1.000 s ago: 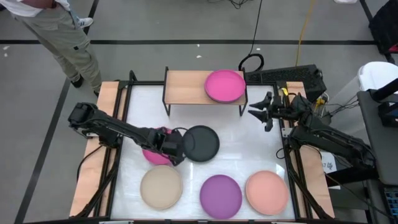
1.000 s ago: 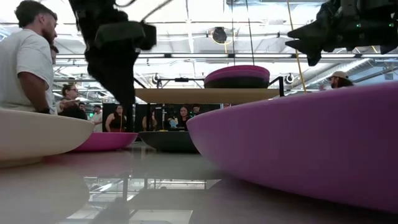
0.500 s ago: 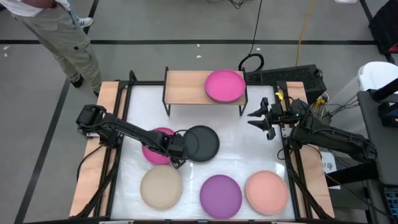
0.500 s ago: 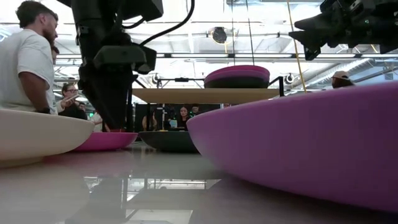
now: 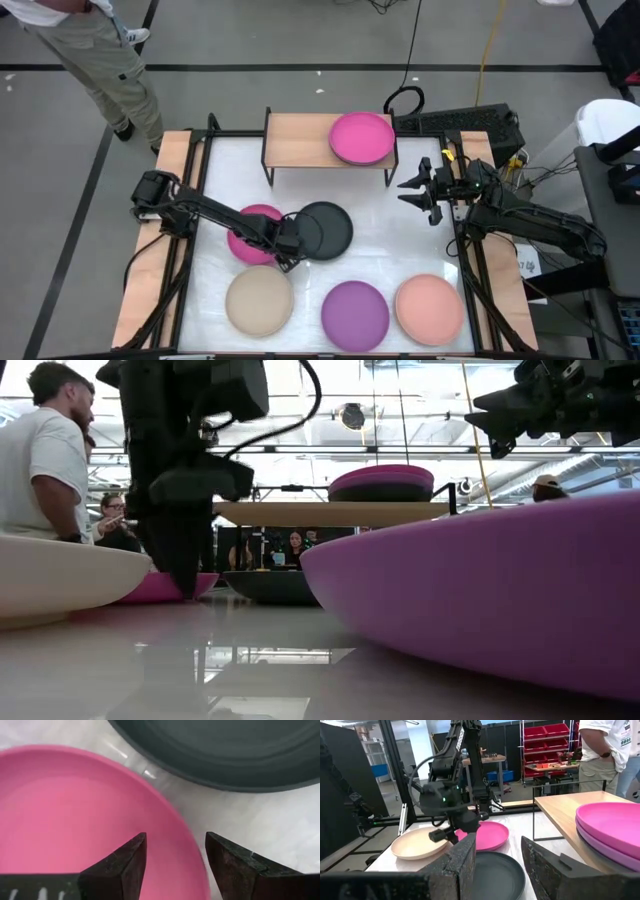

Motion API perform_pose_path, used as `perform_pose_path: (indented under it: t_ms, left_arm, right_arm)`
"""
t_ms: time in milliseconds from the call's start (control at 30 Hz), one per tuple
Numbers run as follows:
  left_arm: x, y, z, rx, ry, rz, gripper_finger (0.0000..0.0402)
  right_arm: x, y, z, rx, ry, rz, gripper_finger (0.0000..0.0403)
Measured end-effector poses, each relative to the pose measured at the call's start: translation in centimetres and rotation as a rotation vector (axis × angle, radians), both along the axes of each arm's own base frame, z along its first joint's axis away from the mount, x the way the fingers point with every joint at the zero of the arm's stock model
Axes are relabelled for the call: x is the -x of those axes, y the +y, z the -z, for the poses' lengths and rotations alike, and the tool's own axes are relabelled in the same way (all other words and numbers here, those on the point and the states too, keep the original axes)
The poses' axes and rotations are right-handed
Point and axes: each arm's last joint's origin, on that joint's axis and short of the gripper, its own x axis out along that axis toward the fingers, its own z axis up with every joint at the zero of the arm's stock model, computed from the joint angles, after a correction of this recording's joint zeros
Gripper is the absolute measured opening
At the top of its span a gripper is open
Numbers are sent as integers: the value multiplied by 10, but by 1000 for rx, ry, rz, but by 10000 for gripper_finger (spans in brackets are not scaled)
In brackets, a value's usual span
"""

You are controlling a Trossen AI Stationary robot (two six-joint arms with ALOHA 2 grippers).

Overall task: Place and stack plates onto a shelf
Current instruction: Stack the pink plate on top of the pink plate on the shelf

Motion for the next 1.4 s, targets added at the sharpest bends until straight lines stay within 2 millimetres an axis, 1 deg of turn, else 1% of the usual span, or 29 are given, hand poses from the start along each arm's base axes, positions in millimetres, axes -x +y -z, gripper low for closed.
perform_pose_path:
  t_ms: [100,167,233,400,433,467,567,667,733,833,967,1033,1100,1167,1233,1333,1400]
  left_arm:
    - [0,0,6,-9,29,11,204]
    - [0,2,6,-11,38,14,190]
    - [0,3,7,-8,38,6,158]
    - [0,8,-2,16,39,-9,37]
    - [1,10,-6,16,43,-13,23]
    - [1,11,-12,13,53,-17,16]
    - [0,12,-40,9,75,-18,11]
    - [-5,5,-80,8,23,27,11]
    - [-8,0,-112,-3,-54,79,11]
    - [-17,-8,-158,-50,-229,178,10]
    - [-24,-6,-207,-190,-397,338,10]
    - [-29,2,-224,-260,-458,404,10]
    - [-36,15,-236,-330,-513,468,10]
    - [-42,33,-244,-388,-553,526,10]
    - [-49,55,-250,-427,-613,562,10]
    - [-59,92,-251,-478,-649,598,10]
    - [-63,117,-248,-492,-646,591,10]
  right_arm:
    - [0,0,0,-4,4,8,141]
    - [0,-1,1,-7,11,22,141]
    - [0,-1,1,-8,13,23,141]
    - [0,-1,1,-6,12,23,141]
    - [0,-1,1,-6,12,22,141]
    - [0,-1,1,-6,13,22,141]
    - [0,-1,1,-7,12,22,141]
    - [0,-1,1,-4,12,22,141]
    - [0,-1,1,0,14,23,141]
    - [0,-1,3,-4,27,22,141]
    - [0,-1,2,3,19,23,141]
    - [0,-1,2,4,17,23,141]
    - [0,-1,1,6,12,23,141]
    - [0,-1,0,8,3,23,141]
    - [0,-1,-1,13,-8,23,141]
    - [0,-1,-2,19,-19,23,141]
    - [0,-1,-3,22,-26,23,141]
